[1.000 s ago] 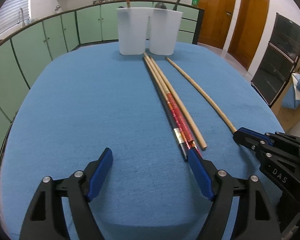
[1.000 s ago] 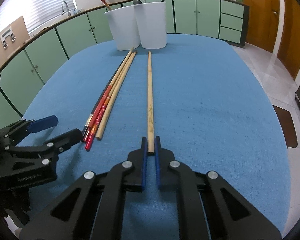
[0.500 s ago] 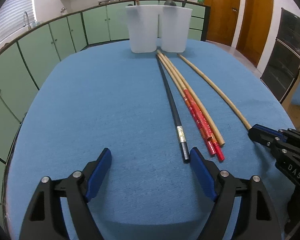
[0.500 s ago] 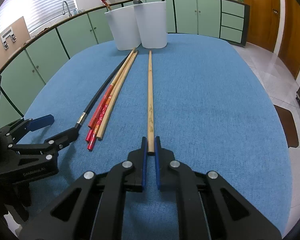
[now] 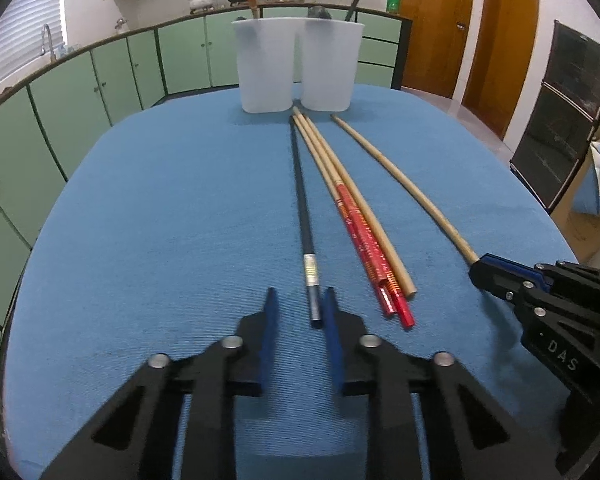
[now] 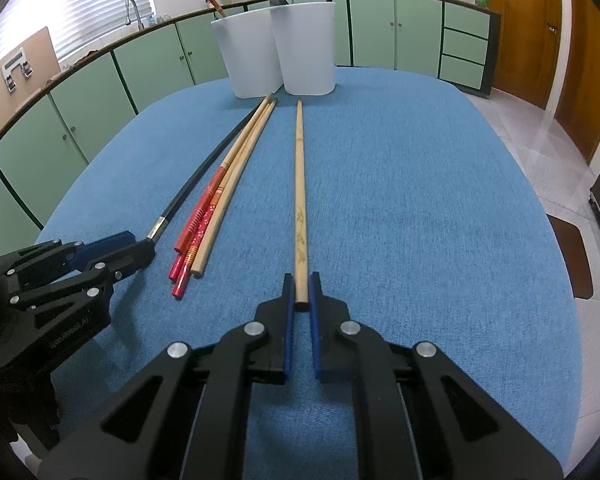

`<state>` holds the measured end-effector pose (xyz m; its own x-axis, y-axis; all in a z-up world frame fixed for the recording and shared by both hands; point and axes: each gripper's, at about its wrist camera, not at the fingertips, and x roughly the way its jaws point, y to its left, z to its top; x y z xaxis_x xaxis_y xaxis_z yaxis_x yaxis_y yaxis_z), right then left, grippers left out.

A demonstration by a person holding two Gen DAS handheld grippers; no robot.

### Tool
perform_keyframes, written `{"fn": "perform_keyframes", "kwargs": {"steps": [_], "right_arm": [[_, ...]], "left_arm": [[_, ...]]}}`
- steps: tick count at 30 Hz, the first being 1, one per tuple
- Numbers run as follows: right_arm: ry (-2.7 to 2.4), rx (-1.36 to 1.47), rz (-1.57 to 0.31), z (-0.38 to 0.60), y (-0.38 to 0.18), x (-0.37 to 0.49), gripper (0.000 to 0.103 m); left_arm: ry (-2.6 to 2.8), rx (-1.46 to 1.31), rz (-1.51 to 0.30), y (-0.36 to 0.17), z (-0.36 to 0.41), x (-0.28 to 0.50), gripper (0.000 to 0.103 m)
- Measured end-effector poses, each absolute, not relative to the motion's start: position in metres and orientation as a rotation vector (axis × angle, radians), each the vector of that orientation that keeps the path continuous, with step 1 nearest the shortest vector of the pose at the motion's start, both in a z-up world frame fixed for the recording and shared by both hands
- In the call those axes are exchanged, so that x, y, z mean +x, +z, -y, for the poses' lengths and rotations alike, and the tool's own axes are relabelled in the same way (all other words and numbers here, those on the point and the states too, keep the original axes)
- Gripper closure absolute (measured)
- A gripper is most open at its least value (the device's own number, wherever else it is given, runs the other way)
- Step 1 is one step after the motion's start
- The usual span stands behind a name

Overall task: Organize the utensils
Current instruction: 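Grasp another black chopstick with the left tool, then lift the wooden chopstick with the right tool while the left tool carries the black one over the holder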

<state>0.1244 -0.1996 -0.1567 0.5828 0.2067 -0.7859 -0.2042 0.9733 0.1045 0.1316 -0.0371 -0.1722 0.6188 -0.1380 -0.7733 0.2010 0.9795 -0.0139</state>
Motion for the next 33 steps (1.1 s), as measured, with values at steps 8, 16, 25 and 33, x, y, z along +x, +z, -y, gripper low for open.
{"fn": "perform_keyframes", "kwargs": {"steps": [8,16,25,33], "right_arm": [[0.241,0.003,-0.907,0.198,-0.154,0.122,0.097],[0.246,0.031,-0.843,0.206,-0.134,0.113,0.097],[0.262,0.051,-0.711,0.221,-0.077,0.108,0.097],[0.306,0.055,-0.601,0.226,-0.014,0.122,0.097]], "left_arm": [[-0.201,0.060,-0.880,-0.170,0.037,0.131,0.096],[-0.185,0.066,-0.818,-0.142,0.027,0.119,0.096],[-0.196,0.049,-0.666,-0.078,0.015,0.108,0.097],[-0.225,0.036,-0.540,-0.022,0.009,0.124,0.097]]}}
